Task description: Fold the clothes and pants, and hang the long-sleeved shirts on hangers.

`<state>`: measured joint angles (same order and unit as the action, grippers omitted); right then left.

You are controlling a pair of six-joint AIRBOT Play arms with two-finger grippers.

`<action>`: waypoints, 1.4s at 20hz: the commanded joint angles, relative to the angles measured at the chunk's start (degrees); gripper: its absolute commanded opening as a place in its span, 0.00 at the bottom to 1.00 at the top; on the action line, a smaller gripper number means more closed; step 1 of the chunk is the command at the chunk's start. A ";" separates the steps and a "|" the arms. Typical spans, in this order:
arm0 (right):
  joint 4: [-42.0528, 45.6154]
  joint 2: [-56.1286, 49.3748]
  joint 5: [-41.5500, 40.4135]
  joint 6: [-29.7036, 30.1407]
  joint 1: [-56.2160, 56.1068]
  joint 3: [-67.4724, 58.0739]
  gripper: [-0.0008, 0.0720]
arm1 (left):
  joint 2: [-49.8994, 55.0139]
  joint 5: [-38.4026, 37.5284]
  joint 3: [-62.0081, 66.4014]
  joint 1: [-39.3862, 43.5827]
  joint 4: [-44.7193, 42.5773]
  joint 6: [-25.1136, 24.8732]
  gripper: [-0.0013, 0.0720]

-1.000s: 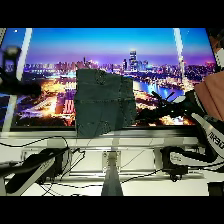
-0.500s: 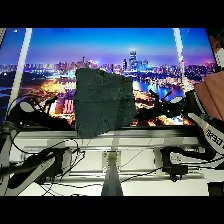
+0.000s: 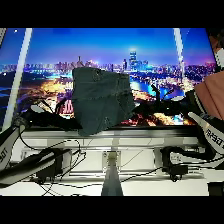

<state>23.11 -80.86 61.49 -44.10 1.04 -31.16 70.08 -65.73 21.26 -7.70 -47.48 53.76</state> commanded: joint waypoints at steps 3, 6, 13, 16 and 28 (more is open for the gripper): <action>-0.26 1.70 3.69 1.68 -0.07 -5.70 0.06 | 1.84 -4.02 6.21 1.07 4.92 -6.03 0.12; 0.24 6.49 5.46 1.60 -1.18 -13.27 0.06 | -1.84 -6.56 19.12 1.07 4.87 -3.98 0.12; 3.76 26.23 4.59 0.96 -9.35 -33.81 0.06 | -22.77 1.73 50.84 1.05 -3.89 0.61 0.11; 3.39 34.73 1.14 -9.57 -10.69 -37.97 0.06 | -36.20 13.33 51.98 1.07 -13.99 8.85 0.12; 25.03 38.95 -9.49 -52.81 -22.27 -26.95 0.06 | -37.75 3.50 31.36 2.19 -12.57 18.29 0.11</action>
<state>39.94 -39.72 58.57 -89.34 -18.33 -63.64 27.18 -63.46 61.82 -6.24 -66.92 73.73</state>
